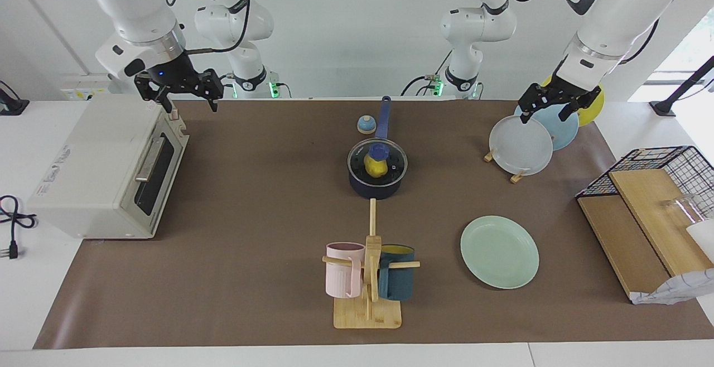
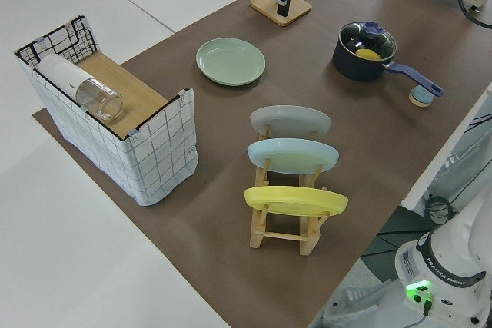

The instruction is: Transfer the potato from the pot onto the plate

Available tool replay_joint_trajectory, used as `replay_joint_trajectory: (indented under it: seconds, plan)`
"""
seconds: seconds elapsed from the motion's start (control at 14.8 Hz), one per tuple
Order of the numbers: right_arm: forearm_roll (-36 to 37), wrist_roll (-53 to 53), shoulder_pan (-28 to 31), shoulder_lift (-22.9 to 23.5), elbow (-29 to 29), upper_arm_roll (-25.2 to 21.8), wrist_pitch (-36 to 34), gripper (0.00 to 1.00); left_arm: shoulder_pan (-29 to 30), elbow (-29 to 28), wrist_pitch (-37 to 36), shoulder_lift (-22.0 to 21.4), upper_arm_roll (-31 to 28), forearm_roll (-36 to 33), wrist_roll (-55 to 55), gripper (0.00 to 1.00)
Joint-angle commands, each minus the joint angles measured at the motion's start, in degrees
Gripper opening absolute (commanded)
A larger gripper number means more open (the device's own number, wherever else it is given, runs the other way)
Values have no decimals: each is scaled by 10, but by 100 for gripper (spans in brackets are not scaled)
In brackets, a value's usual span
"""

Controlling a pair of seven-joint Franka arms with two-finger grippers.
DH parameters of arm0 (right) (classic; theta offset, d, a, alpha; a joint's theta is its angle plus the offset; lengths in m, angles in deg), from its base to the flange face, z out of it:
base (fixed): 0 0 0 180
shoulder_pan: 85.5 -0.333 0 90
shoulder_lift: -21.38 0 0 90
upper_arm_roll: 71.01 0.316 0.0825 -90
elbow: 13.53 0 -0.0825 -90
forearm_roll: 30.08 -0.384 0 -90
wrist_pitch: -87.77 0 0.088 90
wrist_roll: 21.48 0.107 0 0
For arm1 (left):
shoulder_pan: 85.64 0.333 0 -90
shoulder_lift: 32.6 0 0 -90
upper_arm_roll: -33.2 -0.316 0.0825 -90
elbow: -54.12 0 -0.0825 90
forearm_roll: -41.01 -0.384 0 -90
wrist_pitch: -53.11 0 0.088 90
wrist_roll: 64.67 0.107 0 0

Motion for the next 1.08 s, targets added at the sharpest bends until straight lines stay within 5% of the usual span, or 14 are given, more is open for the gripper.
replay_joint_trajectory:
  seconds: [0.0, 0.4, 0.81, 1.01]
  plan:
    - [-14, 5, 6, -9, 13, 52, 15, 100, 4, -12, 6, -12, 0, 2, 7, 100]
    - [-26, 147, -15, 38, 1, 176, 90, 100, 4, -13, 6, -12, 0, 2, 7, 100]
    - [64, 327, -210, 163, -30, 178, 206, 100, 4, -12, 6, -12, 0, 2, 7, 100]
    - [108, 343, -229, 195, -1, 179, 251, 100, 4, -13, 6, -12, 0, 2, 7, 100]
